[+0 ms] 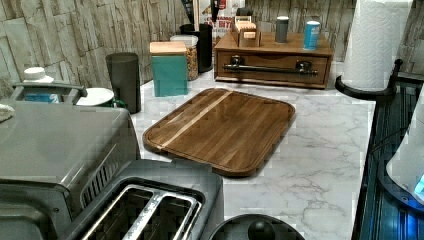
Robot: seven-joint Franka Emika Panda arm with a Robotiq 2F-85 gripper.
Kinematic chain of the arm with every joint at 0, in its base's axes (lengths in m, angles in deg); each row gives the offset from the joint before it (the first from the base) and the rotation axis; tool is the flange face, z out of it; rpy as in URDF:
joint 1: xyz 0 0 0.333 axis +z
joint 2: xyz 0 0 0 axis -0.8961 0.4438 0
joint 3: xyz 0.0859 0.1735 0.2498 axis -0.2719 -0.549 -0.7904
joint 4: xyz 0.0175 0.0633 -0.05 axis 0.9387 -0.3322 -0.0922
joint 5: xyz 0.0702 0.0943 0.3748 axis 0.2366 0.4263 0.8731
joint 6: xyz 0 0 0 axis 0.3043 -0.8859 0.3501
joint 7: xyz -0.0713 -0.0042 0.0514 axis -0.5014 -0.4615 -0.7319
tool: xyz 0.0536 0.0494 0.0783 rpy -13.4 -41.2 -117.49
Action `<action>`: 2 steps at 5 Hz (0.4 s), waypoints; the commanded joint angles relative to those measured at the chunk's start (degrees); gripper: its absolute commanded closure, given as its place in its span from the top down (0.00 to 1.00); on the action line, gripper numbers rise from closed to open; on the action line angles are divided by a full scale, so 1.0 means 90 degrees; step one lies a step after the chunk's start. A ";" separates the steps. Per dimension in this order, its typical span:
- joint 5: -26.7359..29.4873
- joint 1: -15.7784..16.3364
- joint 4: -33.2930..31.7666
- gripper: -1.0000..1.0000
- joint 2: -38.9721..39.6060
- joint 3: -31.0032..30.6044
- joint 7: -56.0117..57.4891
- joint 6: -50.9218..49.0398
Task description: Open the drawer.
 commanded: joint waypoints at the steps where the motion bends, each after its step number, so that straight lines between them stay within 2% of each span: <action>1: 0.0053 -0.0002 -0.0047 1.00 0.0000 -0.0002 0.0004 0.0001; 2: -0.0076 -0.0040 -0.0412 1.00 -0.0273 -0.0012 0.1087 0.0094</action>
